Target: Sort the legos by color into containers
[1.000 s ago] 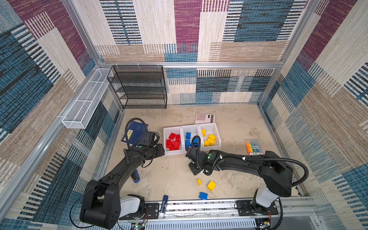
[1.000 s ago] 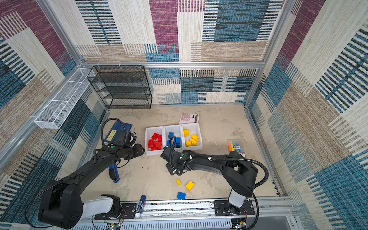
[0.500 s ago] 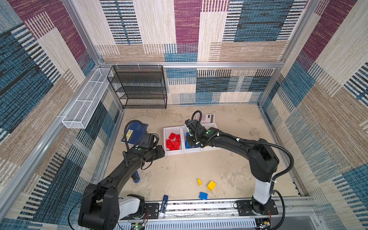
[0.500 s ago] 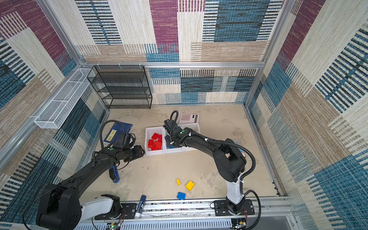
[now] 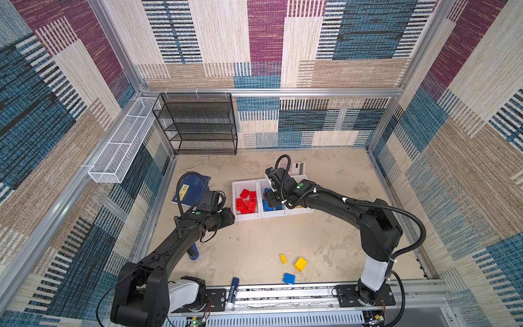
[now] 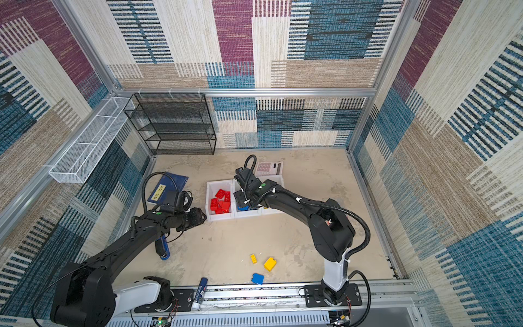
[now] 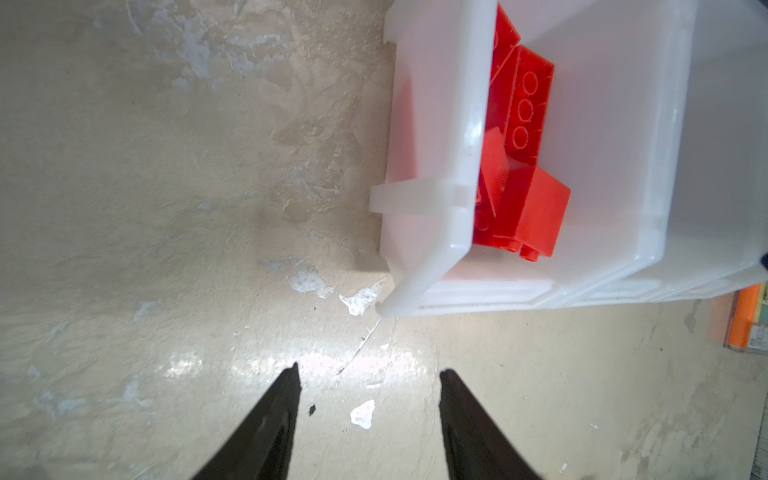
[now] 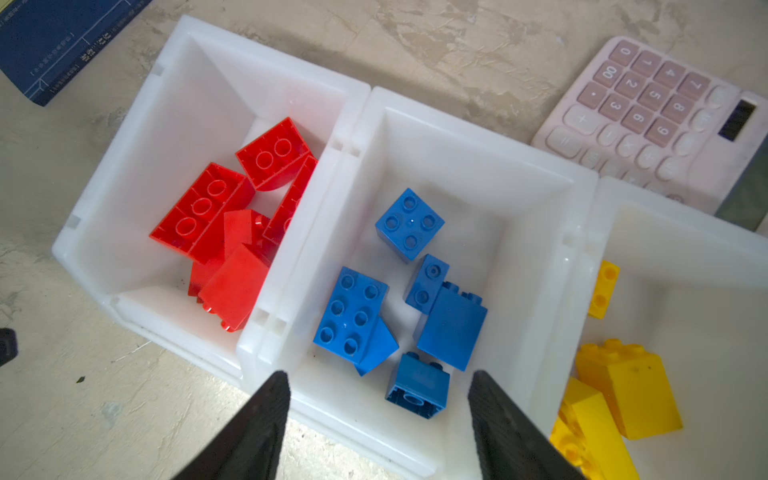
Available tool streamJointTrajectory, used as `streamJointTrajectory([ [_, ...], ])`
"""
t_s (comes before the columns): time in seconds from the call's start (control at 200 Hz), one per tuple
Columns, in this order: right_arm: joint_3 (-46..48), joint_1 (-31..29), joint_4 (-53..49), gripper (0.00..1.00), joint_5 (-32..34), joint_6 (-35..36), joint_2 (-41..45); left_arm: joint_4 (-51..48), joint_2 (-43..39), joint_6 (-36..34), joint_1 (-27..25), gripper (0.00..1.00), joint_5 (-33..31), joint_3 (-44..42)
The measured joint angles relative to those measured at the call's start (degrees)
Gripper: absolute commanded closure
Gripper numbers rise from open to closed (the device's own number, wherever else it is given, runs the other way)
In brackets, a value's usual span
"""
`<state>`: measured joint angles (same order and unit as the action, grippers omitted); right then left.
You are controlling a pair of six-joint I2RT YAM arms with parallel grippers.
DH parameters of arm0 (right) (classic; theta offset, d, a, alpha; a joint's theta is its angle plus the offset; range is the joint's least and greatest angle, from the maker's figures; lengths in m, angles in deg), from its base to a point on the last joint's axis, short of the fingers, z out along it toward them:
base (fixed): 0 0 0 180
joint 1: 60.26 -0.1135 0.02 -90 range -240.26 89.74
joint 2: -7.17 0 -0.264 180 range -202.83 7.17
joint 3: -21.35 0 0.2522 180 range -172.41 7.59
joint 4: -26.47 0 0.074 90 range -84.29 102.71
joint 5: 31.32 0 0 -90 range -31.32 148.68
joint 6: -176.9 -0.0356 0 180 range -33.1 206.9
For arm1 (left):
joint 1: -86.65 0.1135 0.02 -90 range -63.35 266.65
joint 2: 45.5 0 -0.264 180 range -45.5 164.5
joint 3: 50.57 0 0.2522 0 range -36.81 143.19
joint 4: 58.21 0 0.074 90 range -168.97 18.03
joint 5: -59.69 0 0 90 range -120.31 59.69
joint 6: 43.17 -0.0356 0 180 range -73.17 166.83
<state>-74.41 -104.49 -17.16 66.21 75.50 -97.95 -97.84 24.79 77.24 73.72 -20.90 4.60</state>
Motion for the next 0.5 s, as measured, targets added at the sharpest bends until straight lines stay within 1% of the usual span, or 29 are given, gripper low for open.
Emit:
streamJointTrajectory([
  [0.16, 2.43, 0.04, -0.07, 0.29, -0.07, -0.92, 2.21, 0.0, -0.26, 0.09, -0.02, 0.43, 0.66, -0.07],
  [0.25, 4.57, 0.07, 0.0, 0.28, -0.09, -1.77, 4.22, -0.04, -0.87, 0.81, -0.9, 0.43, 1.42, -0.35],
  [0.366, 8.07, 0.57, 0.0, 0.28, -0.37, -3.17, 7.48, 0.09, -1.33, 1.11, -4.68, 0.43, 1.7, -0.9],
  [0.501, 13.44, 1.84, 0.09, 0.27, -0.48, -5.38, 11.78, 0.11, -0.61, 2.47, -11.19, 0.43, 1.75, -1.46],
])
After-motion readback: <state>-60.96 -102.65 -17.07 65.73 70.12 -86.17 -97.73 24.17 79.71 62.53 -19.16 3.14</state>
